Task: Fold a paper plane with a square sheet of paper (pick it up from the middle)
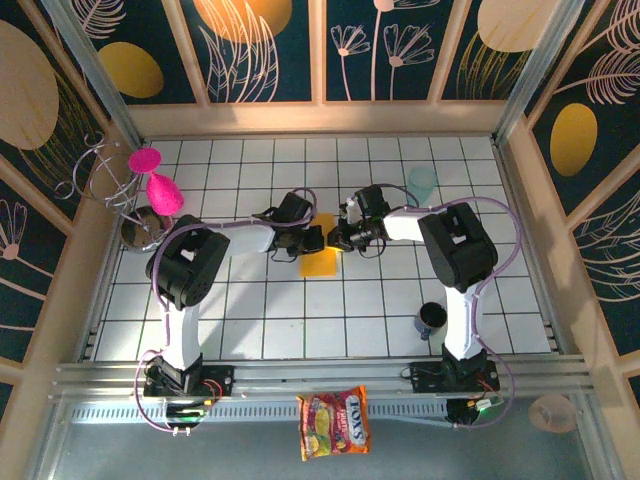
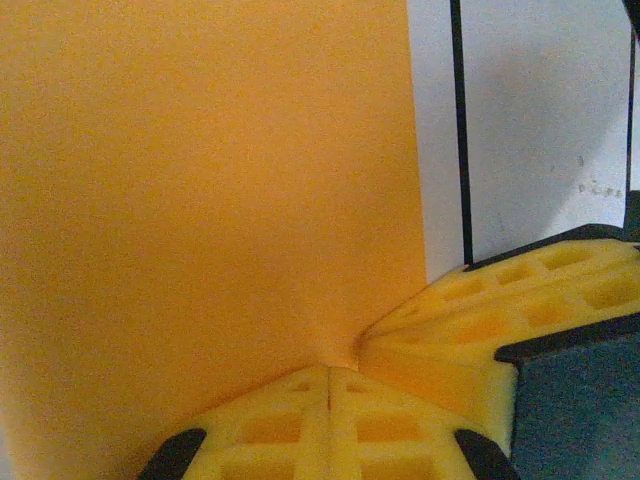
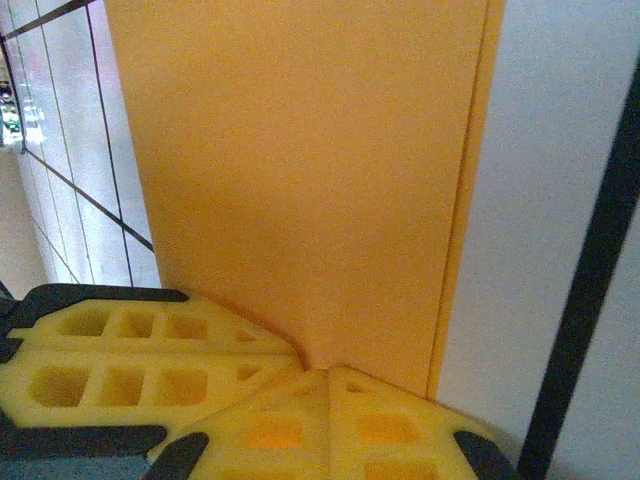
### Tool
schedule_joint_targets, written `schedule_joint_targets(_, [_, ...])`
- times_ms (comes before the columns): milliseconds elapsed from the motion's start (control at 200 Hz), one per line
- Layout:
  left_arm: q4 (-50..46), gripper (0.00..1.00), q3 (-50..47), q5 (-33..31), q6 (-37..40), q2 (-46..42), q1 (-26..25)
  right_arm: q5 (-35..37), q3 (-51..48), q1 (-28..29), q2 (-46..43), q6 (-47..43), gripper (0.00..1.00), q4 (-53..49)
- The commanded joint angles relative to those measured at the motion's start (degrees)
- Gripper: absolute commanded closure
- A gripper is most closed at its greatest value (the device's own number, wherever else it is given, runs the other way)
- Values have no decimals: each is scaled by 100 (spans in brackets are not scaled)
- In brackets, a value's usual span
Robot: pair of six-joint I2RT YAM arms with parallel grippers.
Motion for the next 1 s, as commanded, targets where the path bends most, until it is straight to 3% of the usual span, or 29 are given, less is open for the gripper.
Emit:
schedule_joint_targets(0, [-196,98,-179,78,285,118,166,1419,-410,13,846,-290,100,-978])
schedule_joint_targets(460, [-339,97,-1335,306,950,-757,1161,1560,-518,-13,916,-309,100,-1071])
schedule_joint_targets(571, [-200,96,-1246,530,777,-1079,1174,1554,-490,-13,905,-313,100,-1076])
schedule_joint_targets(711, [784,96,-1270,1192,153,-1324,1090,1533,-481,-12,897,-311,100,-1071])
schedule_joint_targets(996, [1440,96,-576,1499,-533,-305,568,1525,-449,-13,967,-309,100,-1066])
